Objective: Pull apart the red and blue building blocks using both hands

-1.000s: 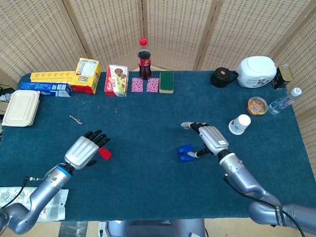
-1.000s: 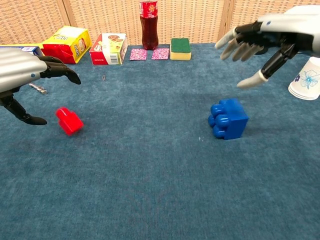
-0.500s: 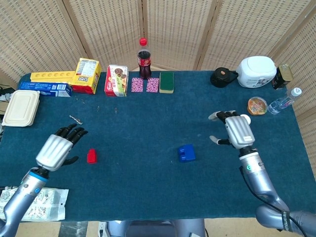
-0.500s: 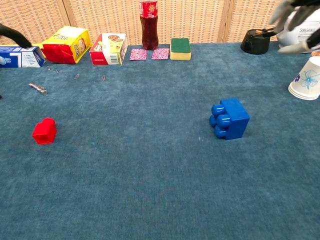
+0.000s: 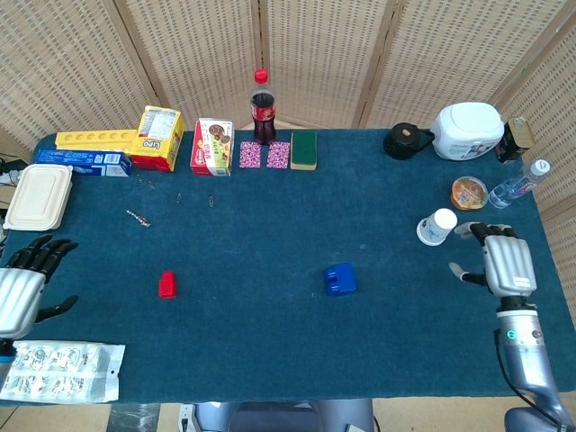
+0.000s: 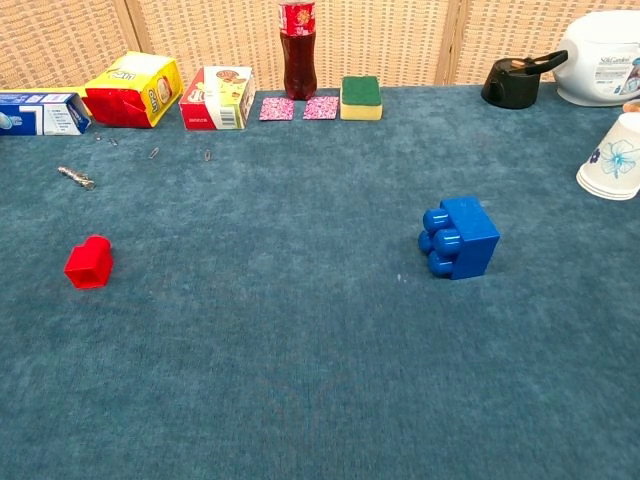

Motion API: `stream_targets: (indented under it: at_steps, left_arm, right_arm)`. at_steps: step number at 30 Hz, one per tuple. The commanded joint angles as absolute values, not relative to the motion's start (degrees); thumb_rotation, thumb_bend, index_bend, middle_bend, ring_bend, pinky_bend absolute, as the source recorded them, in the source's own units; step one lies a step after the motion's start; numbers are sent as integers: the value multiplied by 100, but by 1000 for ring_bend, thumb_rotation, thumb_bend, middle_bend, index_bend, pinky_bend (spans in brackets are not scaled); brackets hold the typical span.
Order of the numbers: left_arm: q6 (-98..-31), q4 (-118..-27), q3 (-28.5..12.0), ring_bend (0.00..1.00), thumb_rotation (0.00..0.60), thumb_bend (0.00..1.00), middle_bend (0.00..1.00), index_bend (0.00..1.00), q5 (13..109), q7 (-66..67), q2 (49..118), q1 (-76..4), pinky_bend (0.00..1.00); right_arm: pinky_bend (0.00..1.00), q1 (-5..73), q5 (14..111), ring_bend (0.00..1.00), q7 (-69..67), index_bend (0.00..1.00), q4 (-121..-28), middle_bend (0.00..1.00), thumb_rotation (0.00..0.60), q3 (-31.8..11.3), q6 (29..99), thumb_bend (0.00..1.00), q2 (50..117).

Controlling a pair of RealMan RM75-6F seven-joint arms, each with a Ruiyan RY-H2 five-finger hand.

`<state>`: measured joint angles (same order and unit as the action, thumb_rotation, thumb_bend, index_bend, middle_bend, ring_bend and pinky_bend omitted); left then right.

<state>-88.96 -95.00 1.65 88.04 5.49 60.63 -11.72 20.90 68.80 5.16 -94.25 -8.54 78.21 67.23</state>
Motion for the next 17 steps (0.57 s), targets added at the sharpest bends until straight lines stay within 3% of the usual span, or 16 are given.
stream_targets:
  at_steps: [1, 17]
  left_arm:
    - [-9057, -9366, 246, 154, 600, 176, 241, 214, 8740, 387, 6093, -915, 291]
    - [-9253, -9045, 211, 154, 600, 175, 241, 214, 8488, 171, 6348, -338, 291]
  right_arm:
    - [259, 1826, 6957, 387, 379, 370, -9452, 428, 600, -747, 8043, 235, 6677]
    - [255, 993, 7284, 387, 179, 370, -9383, 430, 600, -465, 8625, 234, 6674]
